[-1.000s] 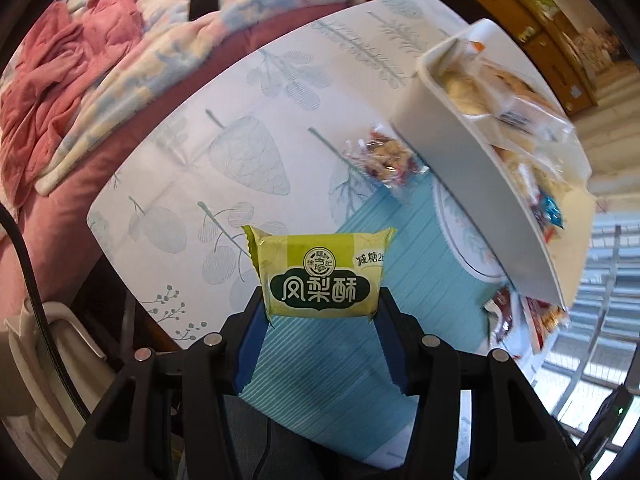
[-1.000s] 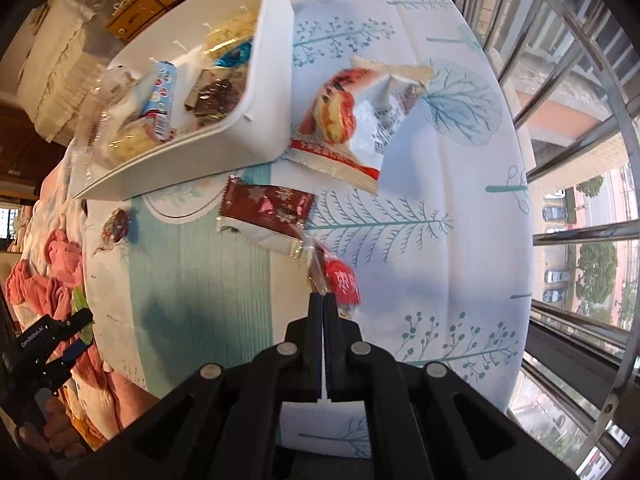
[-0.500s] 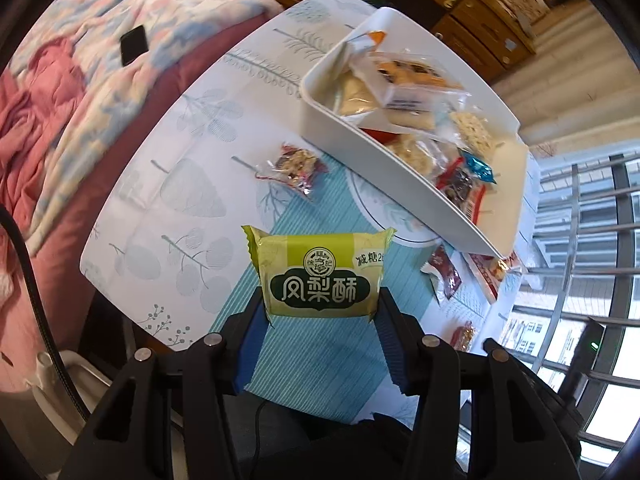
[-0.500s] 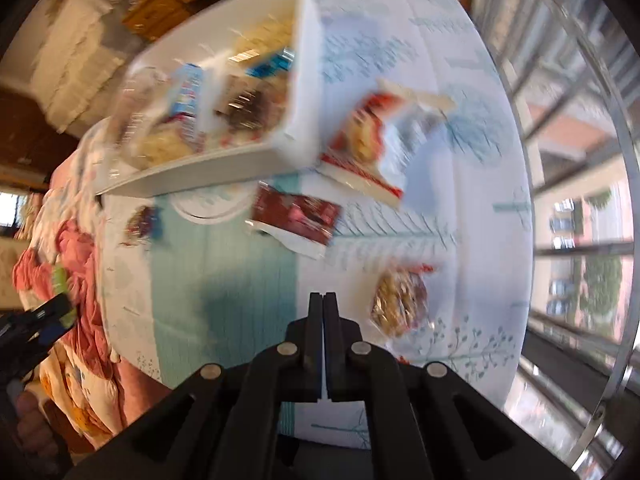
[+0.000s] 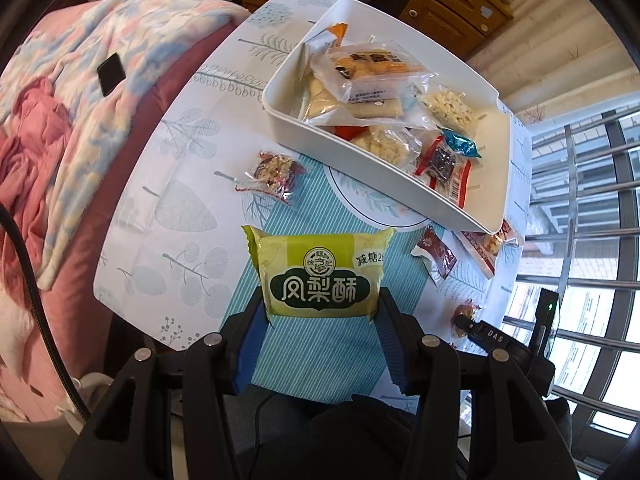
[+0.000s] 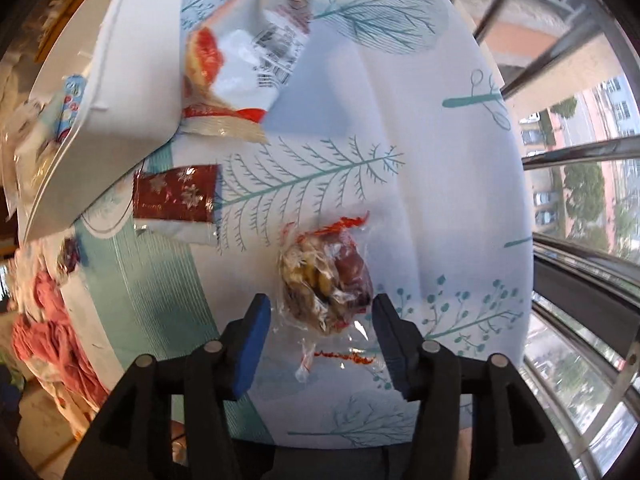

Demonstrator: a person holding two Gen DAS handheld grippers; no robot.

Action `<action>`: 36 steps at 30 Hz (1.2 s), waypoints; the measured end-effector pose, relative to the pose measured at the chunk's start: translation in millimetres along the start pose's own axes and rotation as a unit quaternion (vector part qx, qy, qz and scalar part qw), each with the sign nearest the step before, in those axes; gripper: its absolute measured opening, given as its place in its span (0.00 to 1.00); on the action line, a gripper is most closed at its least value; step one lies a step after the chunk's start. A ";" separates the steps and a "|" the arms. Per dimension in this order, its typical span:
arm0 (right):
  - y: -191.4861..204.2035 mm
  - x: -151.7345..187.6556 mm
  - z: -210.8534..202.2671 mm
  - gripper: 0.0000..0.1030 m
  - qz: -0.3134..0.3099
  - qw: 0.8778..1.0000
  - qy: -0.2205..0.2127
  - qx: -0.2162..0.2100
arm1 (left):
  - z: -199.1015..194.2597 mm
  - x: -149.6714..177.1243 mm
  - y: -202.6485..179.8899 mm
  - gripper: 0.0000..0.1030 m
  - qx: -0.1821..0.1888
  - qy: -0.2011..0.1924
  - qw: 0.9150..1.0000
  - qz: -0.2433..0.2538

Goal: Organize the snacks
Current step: 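Grasp the clear nut pack with the right gripper while the left holds the green pack, then carry the green pack and nut pack over the tray and open both grippers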

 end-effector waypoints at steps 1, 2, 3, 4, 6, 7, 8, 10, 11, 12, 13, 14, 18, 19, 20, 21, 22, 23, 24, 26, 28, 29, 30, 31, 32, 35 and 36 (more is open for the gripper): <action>0.3 -1.7 -1.3 0.53 -0.001 1.000 -0.005 0.000 | -0.4 -2.1 -1.1 0.49 0.000 0.001 1.000 0.003; 1.5 -4.4 -2.2 0.53 -0.004 1.000 -0.011 -0.001 | -0.8 -4.2 -1.9 0.49 0.000 0.003 1.000 0.005; 1.8 -5.5 -2.1 0.53 -0.004 1.000 -0.012 -0.002 | -1.0 -6.7 -3.5 0.49 -0.001 0.005 1.000 0.008; 1.3 -6.6 -1.9 0.53 0.001 1.000 -0.010 -0.003 | -1.6 -9.5 -5.1 0.49 -0.001 0.007 1.000 0.013; 0.6 -9.0 -1.9 0.53 0.009 1.000 -0.010 -0.006 | -2.3 -14.6 -8.8 0.49 -0.002 0.010 1.000 0.023; 0.0 -10.8 -1.7 0.54 0.010 1.000 -0.011 -0.006 | -2.7 -17.9 -11.3 0.49 -0.003 0.011 0.999 0.030; -0.1 -10.9 -1.3 0.54 0.011 1.000 -0.009 -0.005 | -3.1 -21.0 -13.9 0.49 -0.003 0.013 0.999 0.035; -2.2 -10.7 -1.4 0.52 0.015 1.000 -0.009 0.000 | -3.9 -28.0 -20.4 0.49 -0.003 0.017 0.999 0.048; -3.1 -11.0 -2.3 0.52 0.022 1.000 -0.012 -0.002 | -4.7 -32.1 -23.9 0.49 -0.003 0.018 0.998 0.057; 2.7 -12.5 -1.0 0.51 0.026 1.000 -0.013 -0.001 | -5.6 -36.1 -27.7 0.49 -0.004 0.019 0.998 0.066; 2.8 -12.1 -1.4 0.51 0.028 1.000 -0.012 0.001 | -6.7 -40.3 -31.7 0.49 -0.004 0.020 0.997 0.076; 3.3 -10.5 -2.2 0.34 0.032 0.999 -0.012 0.001 | -7.8 -44.0 -35.2 0.49 -0.004 0.021 0.996 0.084; -2.9 -12.8 -6.7 0.33 0.062 0.998 -0.010 -0.025 | -13.2 -60.5 -51.4 0.49 -0.005 0.023 0.992 0.121; -4.3 -11.9 -6.1 0.33 0.074 0.997 -0.006 -0.031 | -13.9 -63.0 -55.0 0.49 -0.005 0.023 0.992 0.127; -5.0 -11.7 -6.5 0.33 0.076 0.997 -0.006 -0.032 | -16.0 -67.7 -60.3 0.49 -0.004 0.024 0.990 0.139; -6.6 -11.4 -7.3 0.33 0.081 0.996 -0.006 -0.030 | -17.1 -70.7 -62.9 0.49 -0.003 0.025 0.989 0.146; -7.5 -10.7 -8.4 0.33 0.087 0.996 -0.005 -0.031 | -18.4 -75.5 -66.9 0.49 -0.002 0.026 0.988 0.155; -6.5 -10.3 -10.5 0.33 0.093 0.995 -0.004 -0.038 | -19.9 -79.8 -70.7 0.49 -0.001 0.027 0.986 0.165; -5.1 -10.1 -14.3 0.33 0.102 0.994 -0.005 -0.048 | -21.3 -84.3 -74.3 0.49 0.000 0.028 0.984 0.174; -2.1 -12.2 -25.2 0.33 0.112 0.992 -0.010 -0.058 | -22.8 -91.3 -79.6 0.50 0.002 0.029 0.981 0.190; 2.1 -14.6 -38.8 0.33 0.119 0.991 -0.021 -0.064 | -23.3 -99.5 -85.8 0.50 0.003 0.030 0.978 0.208; 4.2 -16.7 -45.9 0.33 0.121 0.990 -0.027 -0.067 | -23.3 -103.5 -88.7 0.50 0.004 0.031 0.976 0.214; 5.4 -18.1 -52.0 0.33 0.123 0.989 -0.033 -0.069 | -22.8 -107.7 -91.6 0.50 0.006 0.031 0.975 0.221; 8.9 -20.1 -61.1 0.33 0.124 0.989 -0.041 -0.072 | -22.1 -111.8 -94.3 0.50 0.008 0.033 0.973 0.228; 11.7 -22.5 -68.0 0.33 0.125 0.988 -0.048 -0.073 | -21.3 -115.2 -96.2 0.50 0.010 0.034 0.972 0.233; 25.0 -32.0 -94.0 0.33 0.124 0.987 -0.084 -0.064 | -16.9 -125.8 -99.7 0.50 0.011 0.036 0.968 0.248; 28.1 -35.0 -100.5 0.33 0.123 0.986 -0.094 -0.062 | -14.7 -128.9 -100.6 0.50 0.011 0.037 0.967 0.252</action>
Point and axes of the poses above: each gripper's, at about its wrist camera, not at the fingertips, and z roughly the way its jaws point, y to its left, x to its underside, the point moved 10 cm from there along z, roughly the way its jaws point, and after that the axes turned 6 degrees about x, right-handed, at the moved point
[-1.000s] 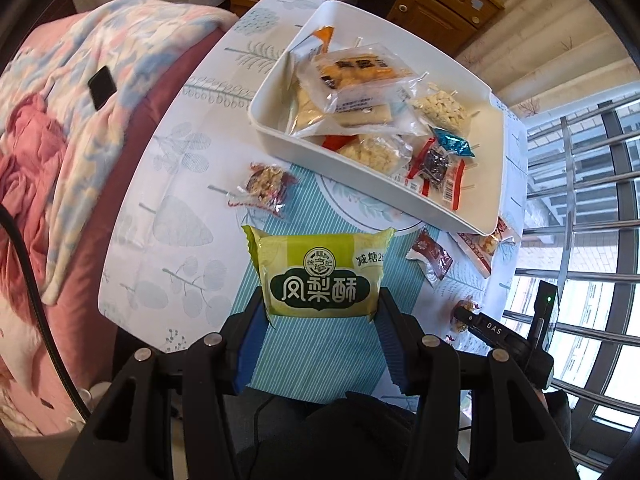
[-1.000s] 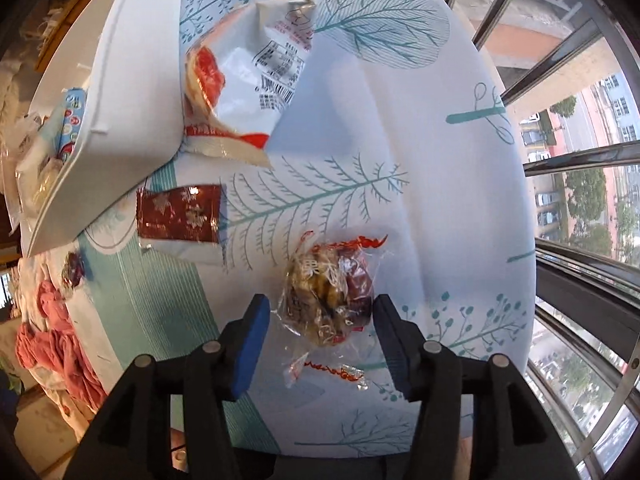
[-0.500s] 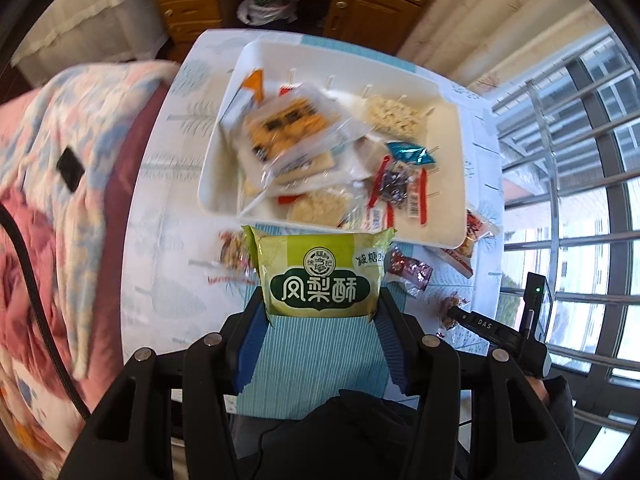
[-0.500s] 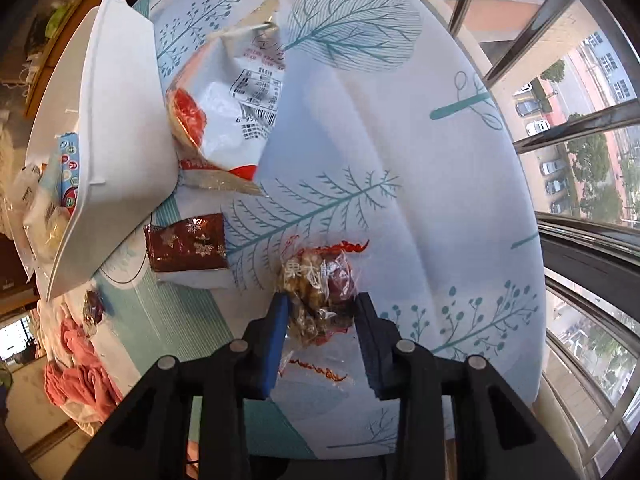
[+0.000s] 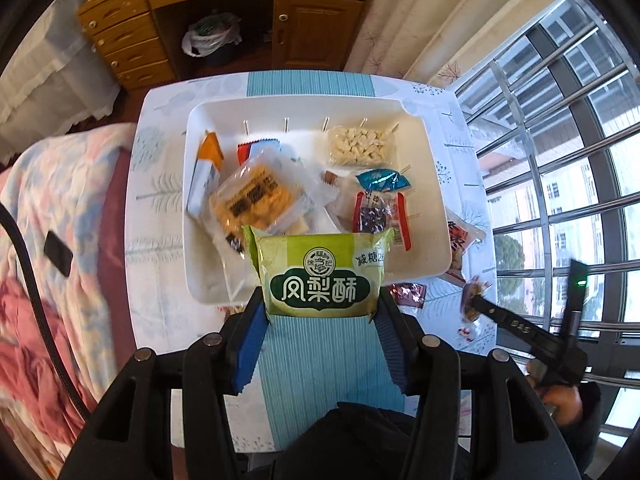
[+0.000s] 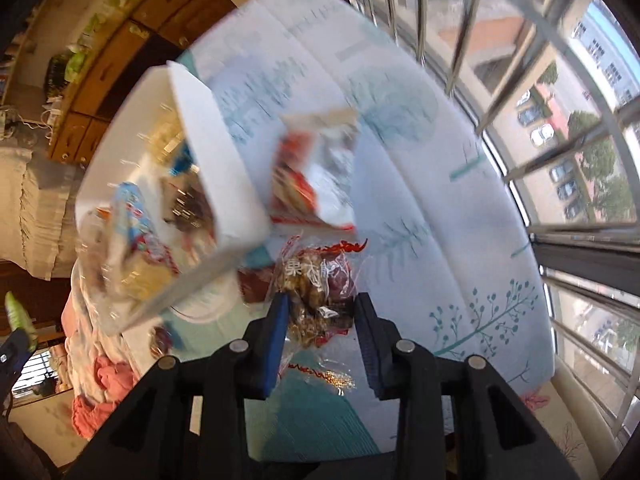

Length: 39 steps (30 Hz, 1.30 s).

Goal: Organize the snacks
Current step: 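Carry the green pack and nut pack over the tray and open both grippers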

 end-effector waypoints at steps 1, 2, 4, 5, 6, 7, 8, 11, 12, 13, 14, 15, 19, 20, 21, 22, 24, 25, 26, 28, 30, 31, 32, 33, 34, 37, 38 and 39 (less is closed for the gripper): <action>5.5 -2.5 -5.9 0.33 -0.003 1.000 -0.009 -0.001 | 2.3 -3.3 1.3 0.50 0.000 0.001 1.000 0.004; 13.9 -5.6 -12.6 0.33 -0.007 1.000 -0.020 -0.002 | 4.4 -6.1 2.5 0.50 0.000 0.002 1.000 0.007; 34.0 -11.4 -24.3 0.33 -0.017 0.999 -0.043 -0.008 | 8.6 -12.2 5.3 0.50 0.001 0.001 1.000 0.014; 44.3 -13.5 -29.4 0.33 -0.023 0.998 -0.051 -0.014 | 10.8 -14.9 6.8 0.50 0.001 0.001 1.000 0.017; 55.3 -12.5 -29.4 0.33 -0.026 0.998 -0.056 -0.020 | 12.6 -16.5 7.7 0.50 0.002 0.000 1.000 0.019; 67.1 -14.8 -33.1 0.33 -0.033 0.997 -0.062 -0.030 | 14.6 -19.4 8.8 0.50 0.008 -0.002 1.000 0.019; 77.0 -17.1 -35.3 0.33 -0.039 0.996 -0.069 -0.036 | 16.6 -22.0 9.0 0.50 0.014 -0.004 1.000 0.020; 108.0 -20.5 -37.9 0.33 -0.059 0.993 -0.086 -0.049 | 20.7 -29.2 9.9 0.50 0.032 -0.013 0.999 0.024; 115.4 -23.1 -38.4 0.33 -0.062 0.993 -0.089 -0.054 | 21.3 -31.1 9.3 0.50 0.039 -0.016 0.999 0.027; 124.8 -24.0 -38.9 0.33 -0.067 0.992 -0.091 -0.060 | 21.5 -32.8 8.9 0.50 0.044 -0.019 0.998 0.031; 133.7 -24.2 -39.4 0.33 -0.071 0.991 -0.095 -0.067 | 21.9 -33.9 8.7 0.50 0.049 -0.021 0.998 0.033; 141.0 -25.2 -39.7 0.33 -0.074 0.990 -0.097 -0.071 | 22.1 -35.1 8.3 0.50 0.055 -0.024 0.998 0.035; 160.6 -23.0 -34.8 0.33 -0.079 0.989 -0.095 -0.086 | 20.3 -38.8 7.2 0.50 0.081 -0.039 0.995 0.044; 164.5 -21.3 -34.1 0.33 -0.082 0.988 -0.093 -0.089 | 19.1 -39.3 7.1 0.51 0.087 -0.043 0.994 0.046; 168.1 -18.8 -33.2 0.34 -0.085 0.988 -0.090 -0.093 | 17.8 -39.8 6.7 0.54 0.093 -0.048 0.993 0.048; 170.1 -16.8 -33.1 0.34 -0.085 0.988 -0.088 -0.098 | 16.4 -40.4 7.3 0.56 0.098 -0.051 0.993 0.048; 173.5 -14.1 -31.1 0.35 -0.076 0.987 -0.079 -0.114 | 13.8 -41.9 9.4 0.75 0.103 -0.057 0.992 0.044; 174.6 -12.9 -30.6 0.37 -0.073 0.988 -0.076 -0.116 | 12.5 -42.9 10.7 0.78 0.104 -0.061 0.992 0.041; 173.3 -12.8 -30.5 0.45 -0.068 0.988 -0.075 -0.116 | 10.4 -43.4 11.6 0.79 0.104 -0.065 0.992 0.039; 171.8 -12.6 -32.1 0.49 -0.062 0.988 -0.078 -0.118 | 7.5 -43.6 14.8 0.81 0.101 -0.069 0.992 0.035; 170.4 -12.1 -34.8 0.50 -0.059 0.988 -0.081 -0.120 | 6.1 -41.9 19.4 0.83 0.095 -0.072 0.993 0.026; 169.5 -12.1 -35.8 0.51 -0.058 0.988 -0.083 -0.119 | 5.4 -40.8 21.6 0.83 0.094 -0.073 0.993 0.020; 168.0 -11.5 -37.5 0.54 -0.057 0.988 -0.085 -0.120 | 5.0 -39.3 23.6 0.83 0.094 -0.073 0.993 0.014; 167.0 -11.0 -38.4 0.56 -0.057 0.987 -0.085 -0.120 | 4.3 -37.3 26.0 0.83 0.093 -0.073 0.993 0.007; 165.8 -10.7 -39.1 0.56 -0.056 0.988 -0.085 -0.120 | 3.7 -34.3 30.1 0.83 0.091 -0.072 0.993 -0.001; 160.5 -7.0 -41.7 0.57 -0.059 0.988 -0.084 -0.118 | 1.6 -24.8 38.6 0.83 0.083 -0.072 0.994 -0.021; 158.9 -5.8 -42.5 0.57 -0.060 0.988 -0.084 -0.118 | 0.0 -21.5 40.7 0.83 0.082 -0.074 0.994 -0.026; 157.2 -4.3 -43.7 0.57 -0.061 0.988 -0.082 -0.118 | -1.9 -16.8 43.8 0.83 0.079 -0.077 0.993 -0.034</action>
Point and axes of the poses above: each gripper's, at about its wrist camera, not at the fingertips, and z roughly the way its jaws point, y to its left, x to its underside, the point moved 10 cm from there along z, roughly the way its jaws point, and after that the axes turned 6 degrees about x, right-handed, at the moved point
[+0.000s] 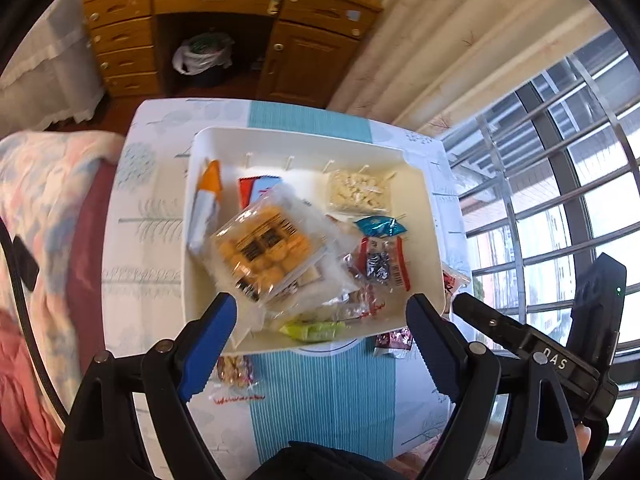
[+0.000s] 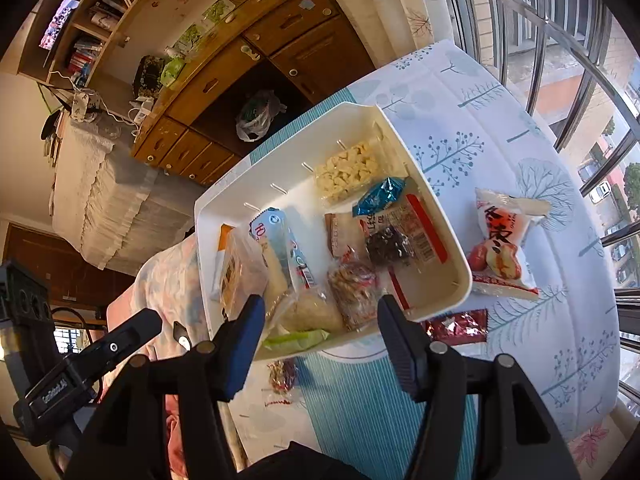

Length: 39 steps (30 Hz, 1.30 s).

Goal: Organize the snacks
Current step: 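Withdraw both grippers from the tray toward the remaining snacks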

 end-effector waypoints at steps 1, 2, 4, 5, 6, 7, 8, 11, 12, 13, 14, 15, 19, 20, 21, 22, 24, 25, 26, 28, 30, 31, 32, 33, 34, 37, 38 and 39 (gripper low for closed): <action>-1.3 1.6 -2.1 0.57 -0.002 1.000 0.001 0.000 | -1.9 3.6 2.2 0.83 -0.002 -0.002 1.000 -0.005; -2.2 3.2 -4.1 0.57 -0.005 1.000 0.004 0.000 | -4.0 6.9 4.2 0.83 -0.004 -0.005 1.000 -0.011; -4.5 5.7 -7.7 0.57 -0.012 1.000 0.007 0.001 | -8.8 15.0 9.0 0.83 -0.011 -0.012 1.000 -0.022; -6.6 7.0 -9.1 0.57 -0.015 1.000 0.009 0.002 | -10.5 18.8 10.9 0.83 -0.016 -0.015 0.999 -0.025; -8.5 8.3 -10.1 0.57 -0.018 1.000 0.010 0.002 | -12.2 22.6 13.3 0.83 -0.024 -0.019 0.999 -0.027; -11.3 9.6 -11.4 0.57 -0.021 1.000 0.013 0.003 | -13.7 26.8 15.8 0.83 -0.033 -0.024 0.999 -0.029; -14.2 11.0 -12.3 0.57 -0.024 1.000 0.016 0.004 | -14.6 30.2 17.9 0.83 -0.040 -0.028 0.998 -0.031; -22.4 14.6 -14.4 0.57 -0.035 0.999 0.024 0.007 | -15.0 45.2 26.7 0.83 -0.060 -0.031 0.997 -0.046; -26.1 16.1 -14.8 0.57 -0.039 0.999 0.027 0.008 | -14.2 51.6 30.0 0.83 -0.066 -0.029 0.996 -0.054; -29.7 17.4 -15.2 0.57 -0.042 0.999 0.030 0.010 | -13.1 59.2 34.0 0.83 -0.072 -0.025 0.995 -0.064; -33.4 18.8 -15.7 0.57 -0.046 0.998 0.034 0.011 | -12.2 65.6 37.0 0.83 -0.076 -0.024 0.994 -0.072; -36.7 20.1 -15.6 0.57 -0.049 0.998 0.036 0.012 | -12.2 72.3 40.7 0.83 -0.082 -0.024 0.993 -0.081; -51.7 26.4 -16.3 0.57 -0.064 0.997 0.049 0.020 | -9.5 99.5 55.3 0.83 -0.098 -0.026 0.987 -0.122; -55.1 27.6 -16.0 0.58 -0.067 0.996 0.053 0.022 | -8.8 105.0 58.5 0.83 -0.101 -0.027 0.986 -0.132; -59.0 29.4 -15.5 0.58 -0.071 0.996 0.057 0.026 | -8.5 112.4 62.6 0.83 -0.103 -0.028 0.984 -0.144; -62.5 31.4 -14.5 0.58 -0.074 0.995 0.060 0.028 | -7.9 117.5 65.0 0.83 -0.106 -0.029 0.982 -0.151; -70.3 34.3 -12.9 0.58 -0.082 0.994 0.066 0.031 | -8.0 130.5 71.2 0.83 -0.119 -0.029 0.979 -0.163; -73.5 35.3 -12.4 0.58 -0.085 0.994 0.068 0.033 | -7.6 136.3 73.9 0.83 -0.126 -0.029 0.978 -0.167; -78.3 36.9 -11.5 0.58 -0.089 0.993 0.070 0.034 | -6.8 142.7 77.0 0.83 -0.133 -0.026 0.976 -0.168; -85.7 38.9 -10.2 0.58 -0.094 0.992 0.074 0.035 | -4.8 154.8 80.3 0.83 -0.139 -0.018 0.976 -0.168; -92.6 41.1 -9.1 0.58 -0.100 0.991 0.076 0.035 | -0.9 167.9 84.0 0.83 -0.139 -0.009 0.974 -0.176; -95.5 42.1 -8.9 0.58 -0.103 0.991 0.077 0.036 | 0.6 174.0 86.5 0.83 -0.140 -0.005 0.973 -0.183; -100.7 43.4 -8.1 0.58 -0.107 0.991 0.077 0.038 | 1.9 178.1 87.7 0.83 -0.140 -0.003 0.972 -0.187; -104.3 44.3 -7.3 0.58 -0.108 0.990 0.078 0.040 | 3.7 184.1 90.4 0.83 -0.142 0.001 0.971 -0.192; -108.4 45.1 -6.9 0.58 -0.109 0.990 0.079 0.042 | 4.7 189.2 92.8 0.83 -0.147 0.005 0.970 -0.196; -121.3 49.4 -3.5 0.58 -0.118 0.989 0.082 0.047 | 10.4 203.4 99.2 0.83 -0.154 0.014 0.966 -0.206; -125.3 51.2 -2.1 0.58 -0.120 0.988 0.084 0.049 | 12.2 206.1 100.1 0.84 -0.151 0.016 0.966 -0.209; -128.0 51.8 -0.9 0.58 -0.122 0.988 0.085 0.050 | 15.2 209.1 100.6 0.84 -0.144 0.018 0.966 -0.213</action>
Point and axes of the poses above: each gripper's, at about its wrist camera, not at the fingertips, and z roughly the way its jaws point, y to its left, x to its underside, the point moved 10 cm from there along z, roughly the way its jaws point, and after that the axes turned 6 degrees about x, right-handed, at the moved point
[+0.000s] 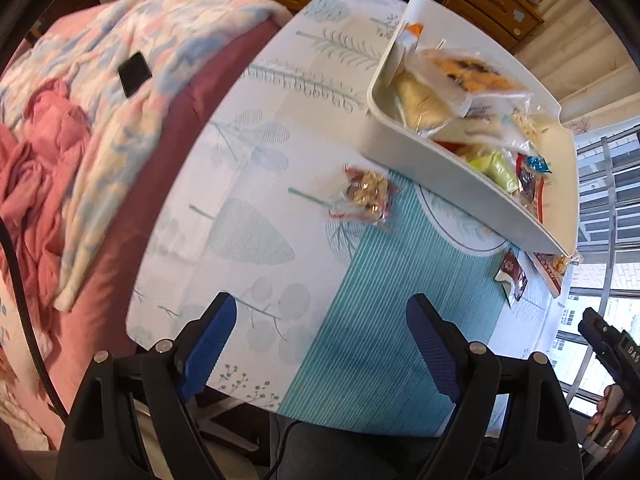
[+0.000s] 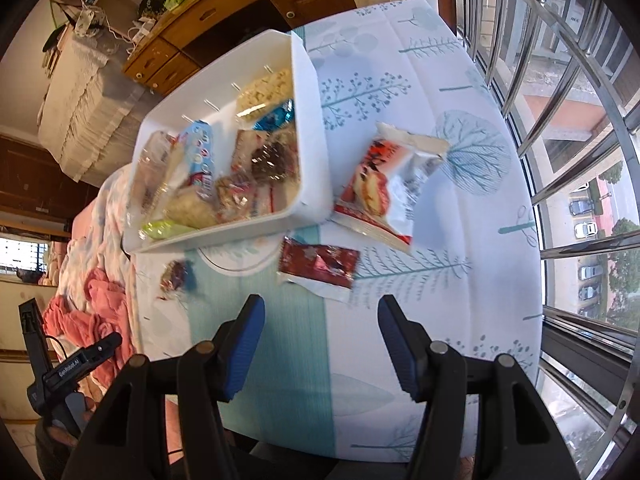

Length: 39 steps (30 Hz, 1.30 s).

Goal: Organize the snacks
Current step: 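Withdraw both grippers from the tray toward the remaining snacks, then grasp the clear nut pack with the left gripper while the right grasps the red star-print candy pack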

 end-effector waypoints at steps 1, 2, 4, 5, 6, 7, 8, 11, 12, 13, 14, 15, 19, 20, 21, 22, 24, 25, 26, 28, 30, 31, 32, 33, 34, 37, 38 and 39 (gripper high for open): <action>-1.7 1.2 1.2 0.58 -0.002 1.000 0.000 0.000 | 2.6 1.3 -0.7 0.84 0.008 0.001 1.000 -0.001; -3.7 2.8 2.7 0.58 -0.005 1.000 -0.001 0.001 | 4.8 2.1 -1.4 0.84 0.015 0.002 1.000 -0.001; -5.9 5.2 5.0 0.58 -0.016 1.000 -0.008 0.003 | 9.6 3.3 -4.6 0.84 0.025 0.002 1.000 0.006; -5.9 5.7 6.1 0.58 -0.021 1.000 -0.011 0.004 | 11.9 3.2 -7.1 0.84 0.029 0.000 0.999 0.014; -5.9 6.7 7.8 0.58 -0.027 0.999 -0.017 0.005 | 13.1 2.5 -9.5 0.84 0.031 -0.001 0.999 0.021; -5.3 7.8 9.8 0.58 -0.032 0.999 -0.020 0.006 | 14.6 1.0 -12.7 0.84 0.033 -0.004 0.999 0.032; -4.6 9.6 12.6 0.58 -0.037 0.999 -0.023 0.004 | 16.6 -0.1 -16.2 0.84 0.034 -0.006 0.998 0.045; -2.9 11.5 17.4 0.58 -0.049 0.998 -0.042 0.004 | 22.3 -4.2 -24.5 0.84 0.029 -0.010 0.996 0.081; -1.6 11.9 19.0 0.58 -0.055 0.997 -0.050 0.007 | 25.0 -5.5 -27.3 0.84 0.028 -0.010 0.995 0.093; 0.0 12.3 20.3 0.58 -0.061 0.996 -0.057 0.010 | 28.4 -7.4 -30.2 0.84 0.027 -0.010 0.994 0.105; 2.2 12.4 21.7 0.58 -0.070 0.995 -0.069 0.015 | 31.2 -9.1 -32.4 0.84 0.027 -0.009 0.993 0.113; 3.6 12.4 22.6 0.58 -0.075 0.994 -0.076 0.019 | 34.2 -11.0 -34.2 0.84 0.027 -0.007 0.992 0.119; 10.3 12.4 29.2 0.58 -0.109 0.987 -0.113 0.046 | 45.8 -22.4 -37.1 0.84 0.037 0.004 0.992 0.124; 11.6 12.4 31.0 0.58 -0.114 0.985 -0.121 0.051 | 47.7 -26.0 -37.5 0.84 0.039 0.004 0.992 0.123; 12.6 12.1 32.1 0.58 -0.116 0.984 -0.127 0.051 | 49.3 -30.5 -38.4 0.84 0.044 0.003 0.992 0.122; 13.8 11.4 33.6 0.58 -0.117 0.983 -0.135 0.051 | 51.5 -35.6 -39.1 0.84 0.050 0.001 0.991 0.122; 16.3 10.4 38.5 0.58 -0.119 0.979 -0.156 0.057 | 57.4 -45.2 -40.8 0.84 0.058 -0.001 0.991 0.120; 17.3 10.3 40.6 0.58 -0.121 0.978 -0.161 0.058 | 60.1 -48.3 -40.3 0.84 0.060 -0.001 0.991 0.118; 19.0 10.6 44.8 0.58 -0.124 0.976 -0.168 0.061 | 63.6 -51.8 -39.4 0.84 0.061 0.001 0.991 0.115; 23.2 11.2 50.4 0.58 -0.132 0.972 -0.182 0.065 | 70.3 -58.6 -37.3 0.84 0.062 0.002 0.992 0.107; 28.0 11.9 55.5 0.58 -0.144 0.967 -0.197 0.072 | 75.2 -66.0 -36.7 0.84 0.065 -0.003 0.993 0.098; 30.6 11.8 57.5 0.58 -0.151 0.964 -0.205 0.076 | 77.5 -69.3 -36.4 0.84 0.067 -0.006 0.993 0.094; 34.2 11.1 61.2 0.58 -0.163 0.960 -0.214 0.081 | 81.1 -72.6 -36.3 0.84 0.069 -0.006 0.994 0.089; 36.9 10.3 64.6 0.58 -0.169 0.957 -0.219 0.086 | 83.9 -73.7 -37.3 0.84 0.070 -0.006 0.994 0.087; 39.3 9.9 67.8 0.58 -0.175 0.955 -0.221 0.090 | 87.6 -75.3 -38.2 0.84 0.074 -0.005 0.994 0.085; 44.8 7.3 81.5 0.58 -0.187 0.951 -0.225 0.100 | 98.7 -76.9 -40.4 0.84 0.071 0.004 0.993 0.093; 45.9 7.0 85.8 0.58 -0.190 0.950 -0.224 0.102 | 101.4 -77.2 -40.4 0.84 0.068 0.006 0.993 0.097; 46.1 7.5 89.1 0.58 -0.191 0.950 -0.223 0.104 | 104.9 -77.5 -40.3 0.84 0.065 0.008 0.993 0.101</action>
Point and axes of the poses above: each gripper's, at about its wrist camera, not at the fingertips, and z roughly the way its jaws point, y to its left, x to its underside, the point moved 10 cm from there along z, roughly the way its jaws point, and after that the axes turned 6 degrees about x, right-handed, at the moved point
